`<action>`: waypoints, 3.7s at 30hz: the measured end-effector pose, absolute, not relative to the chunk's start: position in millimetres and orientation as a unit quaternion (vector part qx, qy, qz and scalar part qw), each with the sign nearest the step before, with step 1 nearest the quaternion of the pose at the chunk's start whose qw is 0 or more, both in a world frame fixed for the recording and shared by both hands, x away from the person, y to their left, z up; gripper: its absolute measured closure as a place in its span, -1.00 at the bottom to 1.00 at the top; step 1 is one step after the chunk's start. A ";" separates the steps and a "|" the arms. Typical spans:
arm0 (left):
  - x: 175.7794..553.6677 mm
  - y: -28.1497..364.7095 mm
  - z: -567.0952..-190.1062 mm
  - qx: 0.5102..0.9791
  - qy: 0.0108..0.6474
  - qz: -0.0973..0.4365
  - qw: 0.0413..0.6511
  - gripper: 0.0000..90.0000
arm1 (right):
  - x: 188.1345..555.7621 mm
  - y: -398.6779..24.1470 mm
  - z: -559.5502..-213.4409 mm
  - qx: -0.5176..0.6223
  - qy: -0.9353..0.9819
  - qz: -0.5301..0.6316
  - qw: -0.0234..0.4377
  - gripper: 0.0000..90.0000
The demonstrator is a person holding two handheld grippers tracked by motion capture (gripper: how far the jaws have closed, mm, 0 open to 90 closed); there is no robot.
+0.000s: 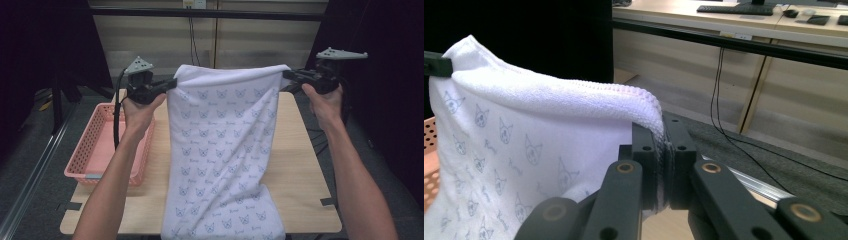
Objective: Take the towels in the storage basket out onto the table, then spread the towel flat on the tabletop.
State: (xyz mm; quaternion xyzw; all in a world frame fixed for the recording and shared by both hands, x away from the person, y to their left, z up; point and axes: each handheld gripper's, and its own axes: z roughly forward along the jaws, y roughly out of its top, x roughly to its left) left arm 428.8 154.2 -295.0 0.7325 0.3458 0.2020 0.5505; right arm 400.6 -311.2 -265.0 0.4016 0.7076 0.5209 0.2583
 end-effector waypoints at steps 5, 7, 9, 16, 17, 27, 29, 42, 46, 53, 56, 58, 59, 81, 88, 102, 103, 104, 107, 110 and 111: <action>456.6 159.9 -326.7 0.738 0.397 0.188 0.512 0.59 | 434.6 -290.3 -286.7 0.427 0.720 0.483 0.257 0.54; 458.8 159.3 -341.5 0.744 0.407 0.180 0.498 0.42 | 442.2 -286.9 -302.0 0.448 0.718 0.469 0.253 0.38; 456.8 158.1 -351.0 0.747 0.404 0.168 0.500 0.29 | 443.2 -286.7 -314.7 0.452 0.719 0.468 0.246 0.34; 436.7 151.2 -358.4 0.766 0.378 0.152 0.496 0.31 | 414.2 -294.9 -342.7 0.444 0.730 0.466 0.230 0.31; 431.0 149.2 -359.1 0.769 0.374 0.152 0.495 0.33 | 407.0 -295.6 -346.9 0.438 0.735 0.467 0.224 0.30; 348.4 131.1 -409.5 0.824 0.314 0.072 0.467 0.49 | 320.3 -285.3 -416.7 0.398 0.777 0.466 0.140 0.21; 331.5 131.8 -430.9 0.831 0.314 0.047 0.456 0.51 | 307.9 -277.1 -434.5 0.387 0.797 0.448 0.123 0.22; 294.5 150.2 -489.9 0.860 0.324 0.013 0.393 0.35 | 285.2 -245.2 -498.5 0.353 0.861 0.348 0.118 0.60; 287.5 146.9 -494.5 0.875 0.306 0.023 0.375 0.45 | 274.7 -256.0 -496.8 0.365 0.858 0.344 0.112 0.92; 272.9 141.8 -495.2 0.884 0.284 0.030 0.370 0.92 | 238.6 -283.7 -493.8 0.382 0.855 0.338 0.093 0.93; 266.5 141.7 -494.5 0.888 0.276 0.023 0.368 0.96 | 228.7 -286.0 -493.2 0.381 0.856 0.339 0.086 0.93; 262.4 141.7 -493.9 0.890 0.273 0.021 0.365 0.96 | 218.7 -285.1 -491.5 0.376 0.861 0.333 0.076 0.93; 259.2 142.5 -493.4 0.891 0.272 0.020 0.362 0.96 | 216.1 -284.5 -491.4 0.373 0.862 0.334 0.074 0.93; 269.1 148.0 -480.8 0.860 0.308 0.003 0.408 0.27 | 215.7 -285.1 -479.8 0.387 0.835 0.379 0.101 0.07; 302.0 144.6 -481.7 0.848 0.337 0.017 0.409 0.14 | 242.1 -286.3 -482.4 0.403 0.823 0.381 0.124 -0.19; 353.4 137.1 -495.1 0.839 0.373 0.045 0.394 0.12 | 321.2 -266.2 -502.3 0.418 0.824 0.357 0.139 -0.22; 354.4 136.9 -495.5 0.841 0.374 0.053 0.387 0.12 | 323.9 -264.9 -504.2 0.419 0.825 0.351 0.144 -0.21; 354.8 136.5 -497.4 0.842 0.375 0.053 0.384 0.12 | 325.5 -264.5 -505.5 0.415 0.824 0.354 0.152 -0.19; 352.2 136.4 -499.8 0.841 0.375 0.068 0.383 0.19 | 323.7 -263.9 -505.2 0.412 0.828 0.348 0.157 -0.04; 344.3 131.6 -500.1 0.852 0.357 0.113 0.365 0.39 | 317.8 -266.8 -501.1 0.410 0.833 0.339 0.150 0.51; 343.2 131.9 -499.6 0.856 0.349 0.107 0.365 0.51 | 315.2 -268.6 -500.1 0.411 0.834 0.337 0.147 0.68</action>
